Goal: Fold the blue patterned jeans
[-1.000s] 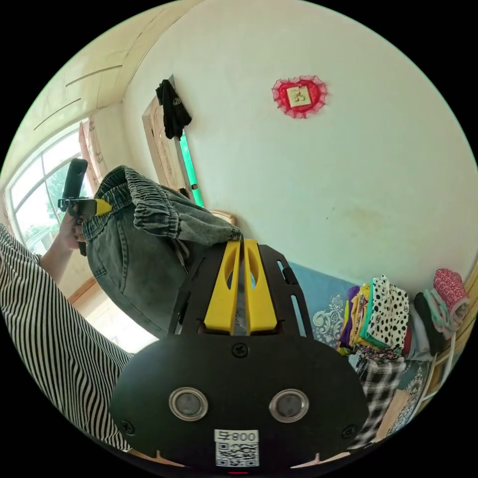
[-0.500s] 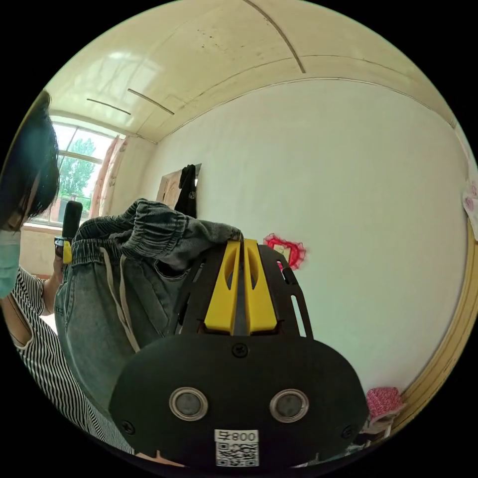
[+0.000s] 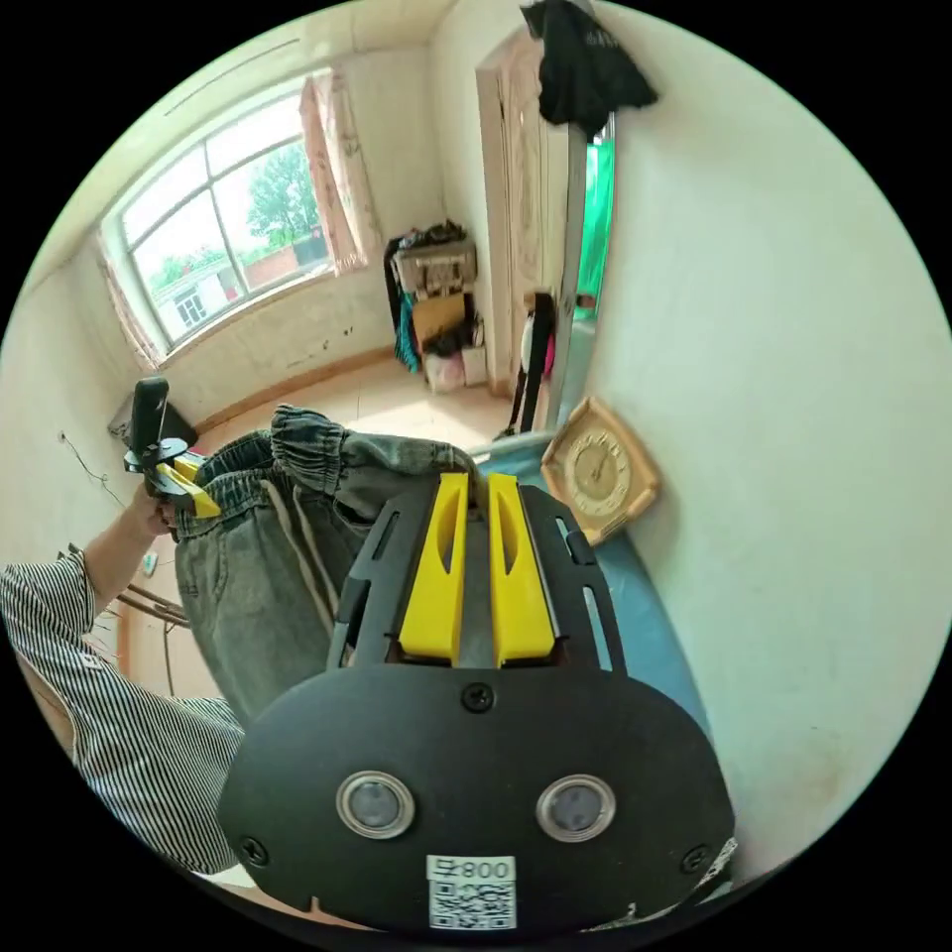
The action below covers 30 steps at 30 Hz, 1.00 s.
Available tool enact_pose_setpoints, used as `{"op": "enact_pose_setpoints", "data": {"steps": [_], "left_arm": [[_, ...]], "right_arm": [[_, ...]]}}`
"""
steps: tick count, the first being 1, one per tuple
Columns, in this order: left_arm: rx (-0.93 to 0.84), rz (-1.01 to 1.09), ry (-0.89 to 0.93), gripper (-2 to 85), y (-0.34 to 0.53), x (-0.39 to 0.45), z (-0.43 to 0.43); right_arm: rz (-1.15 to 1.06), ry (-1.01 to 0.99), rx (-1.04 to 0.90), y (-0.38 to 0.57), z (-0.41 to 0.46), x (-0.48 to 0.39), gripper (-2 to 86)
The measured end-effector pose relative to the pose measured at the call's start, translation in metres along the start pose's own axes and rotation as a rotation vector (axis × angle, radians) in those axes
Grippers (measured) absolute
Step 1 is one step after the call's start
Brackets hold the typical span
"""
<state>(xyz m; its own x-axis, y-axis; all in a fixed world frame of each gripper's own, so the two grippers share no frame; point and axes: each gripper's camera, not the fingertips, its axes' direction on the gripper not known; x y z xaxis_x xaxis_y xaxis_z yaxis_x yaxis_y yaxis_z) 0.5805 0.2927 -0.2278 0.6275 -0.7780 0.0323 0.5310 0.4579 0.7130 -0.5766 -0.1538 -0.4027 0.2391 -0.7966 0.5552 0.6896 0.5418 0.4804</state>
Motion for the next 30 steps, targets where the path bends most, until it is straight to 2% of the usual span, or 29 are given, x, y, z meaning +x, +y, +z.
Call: {"op": "enact_pose_setpoints", "data": {"steps": [2,3,6,10,13,16,19,23,27,30], "left_arm": [[-0.056,-0.211,-0.11,5.4,0.006,-0.085,0.013],[-0.089,-0.34,-0.111,5.0,0.011,-0.133,0.02],[-0.133,-0.486,-0.056,5.2,0.021,-0.213,0.039],[-0.28,-0.581,0.01,6.6,0.022,-0.276,0.084],[-0.376,-0.656,0.095,8.1,0.015,-0.319,0.125],[-0.491,-0.665,0.091,9.7,-0.003,-0.351,0.16],[-0.527,-0.701,0.047,11.2,-0.021,-0.385,0.183],[-0.424,-0.839,0.006,11.7,-0.037,-0.442,0.195],[-0.402,-0.91,-0.101,7.1,-0.048,-0.49,0.202],[-0.374,-0.908,-0.096,3.5,-0.054,-0.518,0.2]], "right_arm": [[0.096,-0.063,-0.171,-0.002,0.088,0.026,1.4],[0.161,-0.095,-0.263,0.007,0.134,0.042,0.9],[0.293,-0.172,-0.358,0.048,0.202,0.08,0.5],[0.55,-0.24,-0.416,0.135,0.235,0.133,1.0],[0.76,-0.221,-0.463,0.2,0.241,0.155,2.3],[0.929,-0.182,-0.524,0.254,0.246,0.167,4.8],[0.999,-0.135,-0.611,0.288,0.259,0.178,5.9],[0.965,-0.083,-0.641,0.305,0.28,0.201,6.7],[0.872,-0.063,-0.71,0.31,0.32,0.231,7.1],[0.812,-0.057,-0.788,0.314,0.351,0.244,7.0]]}}
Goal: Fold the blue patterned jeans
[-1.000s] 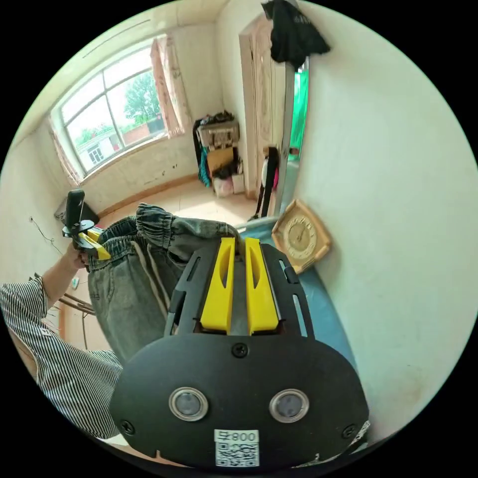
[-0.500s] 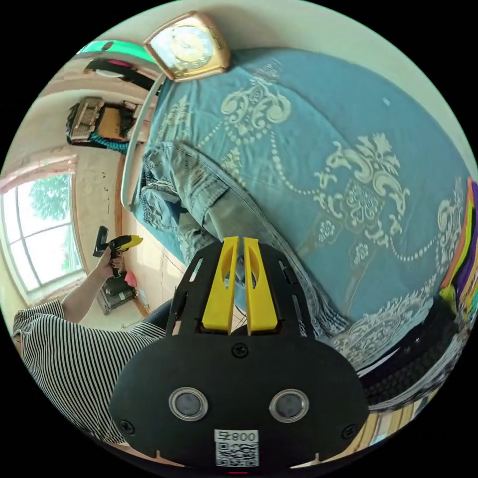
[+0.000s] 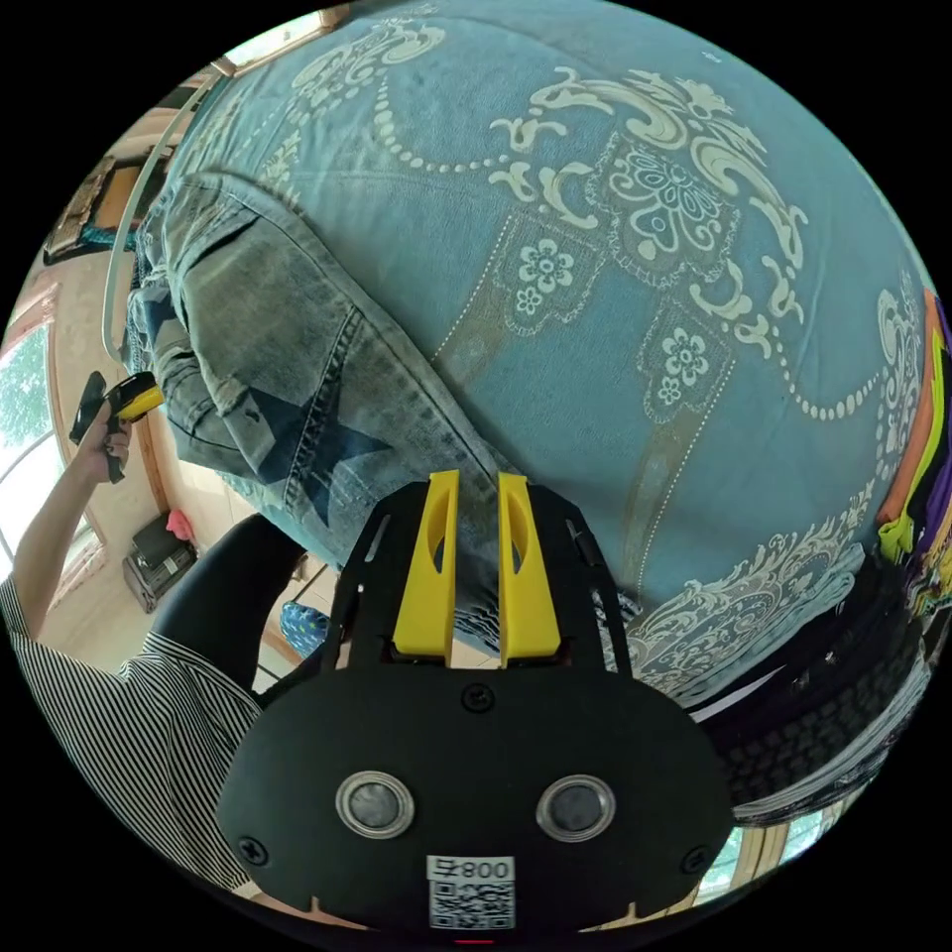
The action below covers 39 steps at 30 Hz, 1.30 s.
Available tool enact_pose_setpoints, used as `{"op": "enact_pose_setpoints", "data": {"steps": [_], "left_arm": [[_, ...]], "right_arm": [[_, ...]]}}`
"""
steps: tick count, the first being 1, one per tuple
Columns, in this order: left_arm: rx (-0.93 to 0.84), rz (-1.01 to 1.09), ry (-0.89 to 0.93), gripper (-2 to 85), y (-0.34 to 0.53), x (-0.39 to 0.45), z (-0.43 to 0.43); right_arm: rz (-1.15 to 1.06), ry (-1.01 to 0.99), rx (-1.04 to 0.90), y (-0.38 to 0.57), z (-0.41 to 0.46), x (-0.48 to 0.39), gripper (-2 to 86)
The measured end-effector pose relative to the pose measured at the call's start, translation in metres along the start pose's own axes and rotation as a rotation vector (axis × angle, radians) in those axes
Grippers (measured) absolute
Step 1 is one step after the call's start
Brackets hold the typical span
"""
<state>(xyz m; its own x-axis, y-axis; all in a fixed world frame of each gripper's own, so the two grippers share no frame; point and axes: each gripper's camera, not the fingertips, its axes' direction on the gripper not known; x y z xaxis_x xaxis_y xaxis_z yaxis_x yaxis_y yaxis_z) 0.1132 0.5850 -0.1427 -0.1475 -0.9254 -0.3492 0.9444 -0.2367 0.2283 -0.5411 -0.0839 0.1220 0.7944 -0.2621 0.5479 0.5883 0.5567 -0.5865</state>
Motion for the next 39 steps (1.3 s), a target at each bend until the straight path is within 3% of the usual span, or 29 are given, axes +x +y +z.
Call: {"op": "enact_pose_setpoints", "data": {"steps": [7,16,20,27,31,35,39], "left_arm": [[0.057,0.025,-0.014,0.9,-0.046,-0.018,-0.013],[0.063,-0.063,0.156,6.2,-0.098,-0.052,-0.015],[0.041,-0.051,0.021,2.7,-0.124,-0.059,-0.016],[0.154,-0.013,0.024,0.3,-0.13,-0.085,-0.053],[0.176,-0.009,-0.046,0.3,-0.137,-0.108,-0.068],[0.159,-0.004,-0.071,0.3,-0.149,-0.117,-0.061],[0.158,0.012,-0.089,0.3,-0.157,-0.123,-0.055]], "right_arm": [[-0.069,0.049,-0.007,-0.023,0.006,0.011,2.4],[-0.049,0.094,0.093,-0.028,-0.048,0.05,0.5],[-0.05,0.131,0.175,-0.029,-0.084,0.065,0.5],[-0.132,0.361,0.298,-0.041,-0.159,0.082,0.5],[-0.133,0.341,0.314,-0.067,-0.188,0.11,0.8],[-0.098,0.341,0.219,-0.09,-0.169,0.14,1.1],[-0.003,0.319,0.186,-0.054,-0.129,0.184,0.5]]}}
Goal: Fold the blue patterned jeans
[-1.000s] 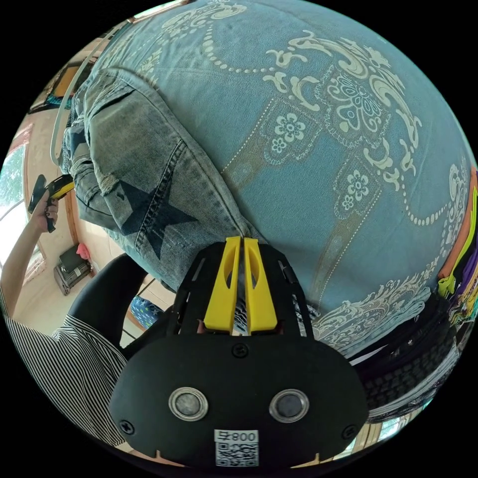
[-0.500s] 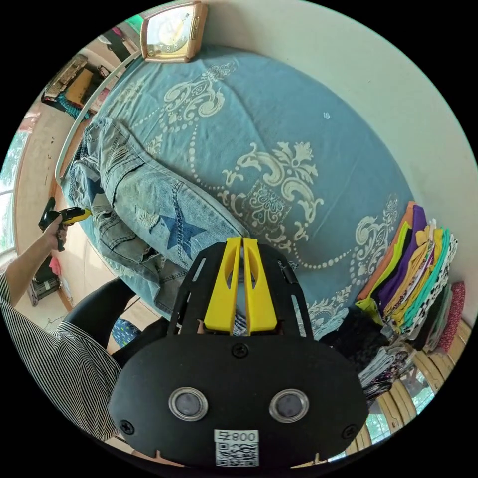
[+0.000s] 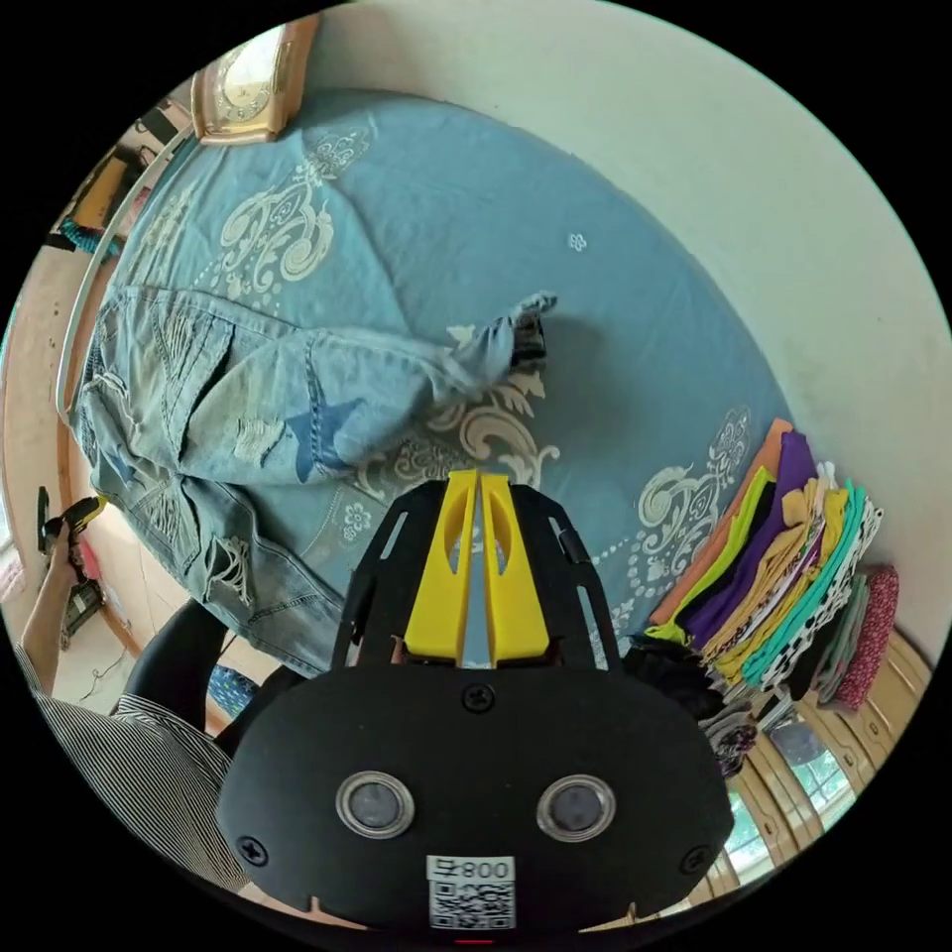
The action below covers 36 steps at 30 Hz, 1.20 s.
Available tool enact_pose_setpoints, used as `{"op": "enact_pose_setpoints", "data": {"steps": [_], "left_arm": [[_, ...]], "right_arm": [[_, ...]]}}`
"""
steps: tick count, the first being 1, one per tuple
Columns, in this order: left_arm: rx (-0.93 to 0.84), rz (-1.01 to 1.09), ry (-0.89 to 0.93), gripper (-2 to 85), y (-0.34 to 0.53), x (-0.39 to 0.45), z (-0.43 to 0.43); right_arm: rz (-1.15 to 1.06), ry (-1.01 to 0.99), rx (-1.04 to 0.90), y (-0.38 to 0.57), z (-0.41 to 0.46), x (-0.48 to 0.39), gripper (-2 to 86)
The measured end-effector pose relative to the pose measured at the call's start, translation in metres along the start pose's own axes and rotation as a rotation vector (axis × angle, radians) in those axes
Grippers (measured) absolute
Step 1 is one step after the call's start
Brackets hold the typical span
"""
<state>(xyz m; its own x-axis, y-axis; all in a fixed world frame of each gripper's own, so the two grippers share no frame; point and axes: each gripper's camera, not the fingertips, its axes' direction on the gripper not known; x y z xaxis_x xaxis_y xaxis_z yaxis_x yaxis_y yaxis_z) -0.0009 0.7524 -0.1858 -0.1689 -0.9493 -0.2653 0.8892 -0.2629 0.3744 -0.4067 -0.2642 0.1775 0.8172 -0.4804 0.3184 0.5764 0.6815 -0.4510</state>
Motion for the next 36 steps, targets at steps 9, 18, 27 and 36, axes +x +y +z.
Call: {"op": "enact_pose_setpoints", "data": {"steps": [9,18,27,36], "left_arm": [[0.022,-0.019,0.17,1.0,0.001,-0.027,0.02],[0.034,0.094,0.264,1.2,0.007,-0.041,0.048],[0.064,0.238,0.407,1.3,0.018,-0.049,0.075],[0.12,0.312,0.418,0.6,0.049,-0.026,0.089]], "right_arm": [[0.415,-0.417,-0.133,0.218,0.11,0.074,5.5],[0.522,-0.555,-0.144,0.317,0.189,0.077,8.3],[0.429,-0.395,-0.041,0.364,0.205,0.073,8.9],[0.476,-0.466,0.112,0.429,0.221,0.093,3.9]]}}
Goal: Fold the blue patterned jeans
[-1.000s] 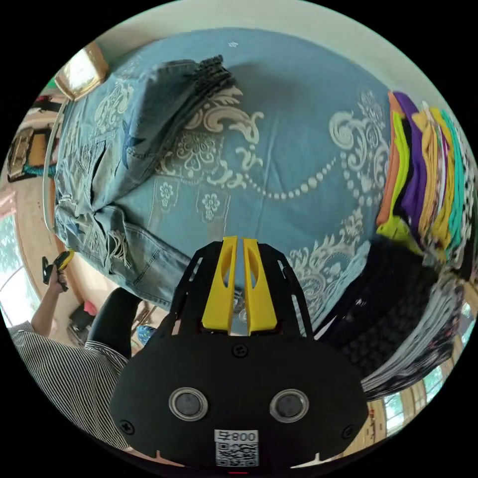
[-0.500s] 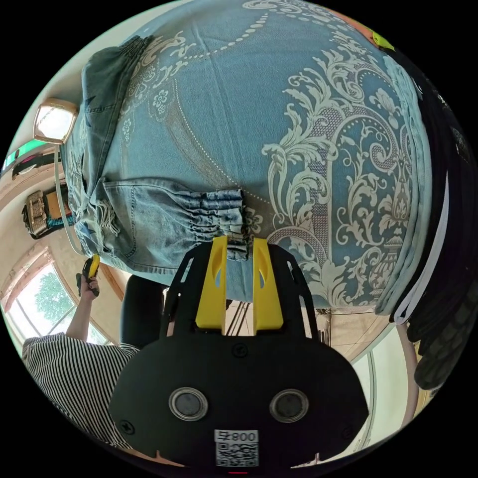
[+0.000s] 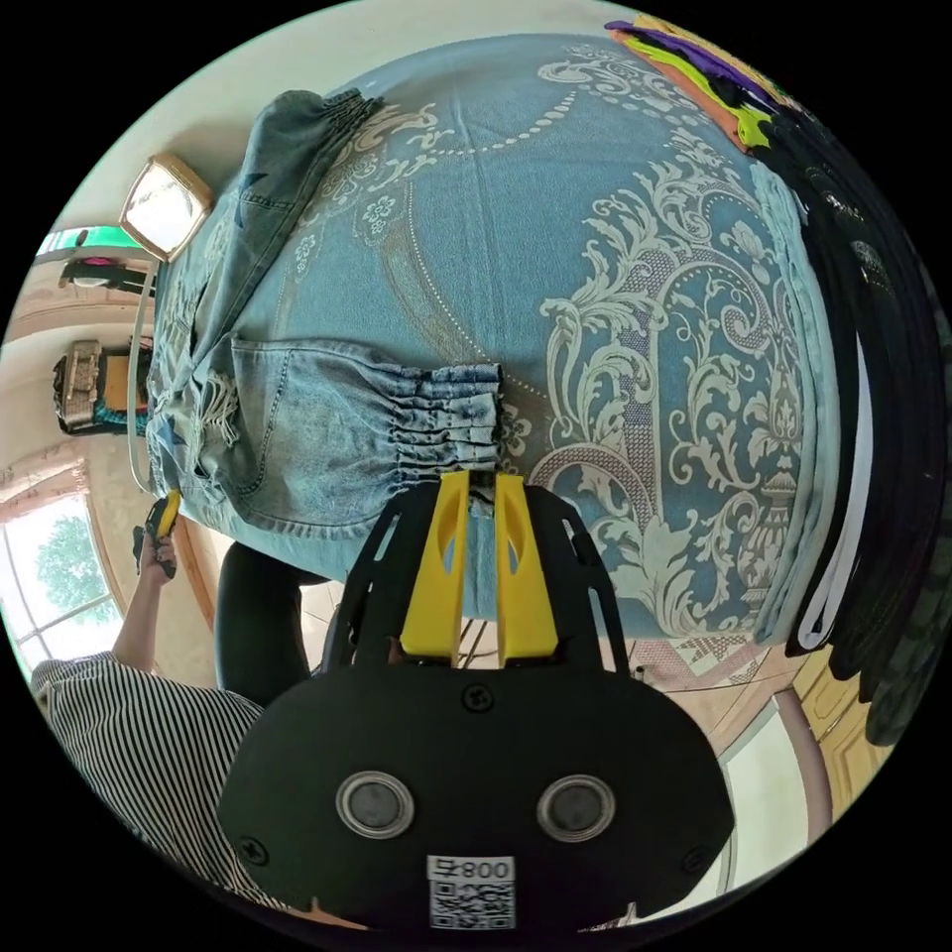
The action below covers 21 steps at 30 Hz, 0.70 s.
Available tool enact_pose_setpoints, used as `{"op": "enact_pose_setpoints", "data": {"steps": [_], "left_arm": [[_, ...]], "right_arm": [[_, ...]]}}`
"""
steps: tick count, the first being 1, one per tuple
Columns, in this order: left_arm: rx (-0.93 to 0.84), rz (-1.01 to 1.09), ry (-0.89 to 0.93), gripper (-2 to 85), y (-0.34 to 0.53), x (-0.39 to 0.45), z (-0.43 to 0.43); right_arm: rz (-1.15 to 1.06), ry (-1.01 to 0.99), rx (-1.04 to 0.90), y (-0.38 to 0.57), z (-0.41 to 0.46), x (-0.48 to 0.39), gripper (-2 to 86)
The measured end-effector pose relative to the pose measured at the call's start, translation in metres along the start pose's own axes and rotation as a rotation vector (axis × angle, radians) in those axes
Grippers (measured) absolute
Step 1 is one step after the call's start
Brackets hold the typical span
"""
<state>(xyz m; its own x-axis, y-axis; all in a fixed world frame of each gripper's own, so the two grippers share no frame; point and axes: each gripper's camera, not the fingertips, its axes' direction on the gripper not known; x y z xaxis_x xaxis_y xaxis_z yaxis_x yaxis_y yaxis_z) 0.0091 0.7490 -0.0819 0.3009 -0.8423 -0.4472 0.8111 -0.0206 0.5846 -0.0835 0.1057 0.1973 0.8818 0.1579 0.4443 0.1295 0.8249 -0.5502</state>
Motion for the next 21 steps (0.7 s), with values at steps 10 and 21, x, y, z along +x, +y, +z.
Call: {"op": "enact_pose_setpoints", "data": {"steps": [10,21], "left_arm": [[0.097,0.097,-0.006,0.3,0.043,0.047,0.005],[0.094,0.204,-0.256,3.2,0.093,0.111,0.085]], "right_arm": [[-0.075,-0.01,0.201,0.066,-0.09,0.039,1.5],[0.096,-0.061,0.1,0.082,-0.037,0.102,1.1]]}}
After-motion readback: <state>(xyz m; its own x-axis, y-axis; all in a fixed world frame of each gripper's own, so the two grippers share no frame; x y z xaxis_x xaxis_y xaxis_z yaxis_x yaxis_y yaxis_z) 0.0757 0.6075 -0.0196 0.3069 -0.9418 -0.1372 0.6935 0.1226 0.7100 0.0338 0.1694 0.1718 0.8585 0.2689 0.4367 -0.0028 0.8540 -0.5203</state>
